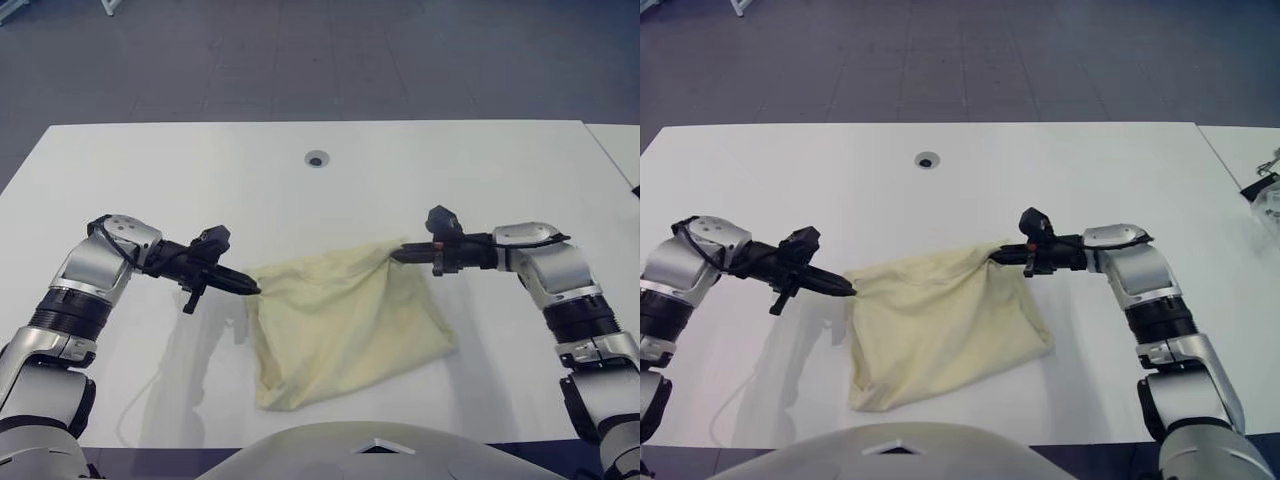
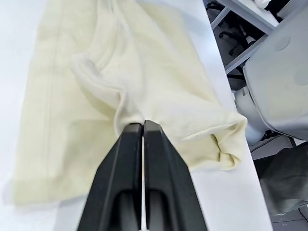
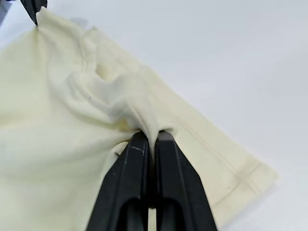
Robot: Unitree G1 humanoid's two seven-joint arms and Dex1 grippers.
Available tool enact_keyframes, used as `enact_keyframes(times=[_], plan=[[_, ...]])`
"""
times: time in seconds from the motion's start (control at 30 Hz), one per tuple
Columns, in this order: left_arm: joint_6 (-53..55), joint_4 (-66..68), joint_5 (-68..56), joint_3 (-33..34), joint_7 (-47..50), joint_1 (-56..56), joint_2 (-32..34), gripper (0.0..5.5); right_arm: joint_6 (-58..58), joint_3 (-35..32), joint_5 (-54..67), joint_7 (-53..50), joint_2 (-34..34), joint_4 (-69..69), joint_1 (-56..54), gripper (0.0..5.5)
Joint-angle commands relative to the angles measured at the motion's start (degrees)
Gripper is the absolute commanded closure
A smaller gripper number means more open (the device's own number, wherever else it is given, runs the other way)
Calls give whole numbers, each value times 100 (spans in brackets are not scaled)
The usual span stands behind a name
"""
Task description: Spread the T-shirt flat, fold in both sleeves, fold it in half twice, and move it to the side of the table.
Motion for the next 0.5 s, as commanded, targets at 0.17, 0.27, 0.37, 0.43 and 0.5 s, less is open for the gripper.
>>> enact_keyframes(times=[0.17, 0.27, 0.37, 0.43, 0.5], plan=[[-894, 889, 864, 5, 516, -179, -604, 550, -573, -35, -659, -684, 609, 1053, -632, 491], [-1025, 1068, 927, 140, 603, -249, -680, 550, -740, -386, -631, -1156, 773, 1281, -744, 452], [-1041, 1026, 868, 378, 717, -224, -666, 523, -894, -858, -495, -1636, 911, 1230, -766, 407], [-952, 990, 805, 655, 1002, -261, -660, 487, -879, -1108, -446, -1902, 908, 964, -658, 372], [-927, 872, 734, 926, 1255, -313, -673, 456, -684, -1227, -353, -1955, 784, 301, -305, 342]])
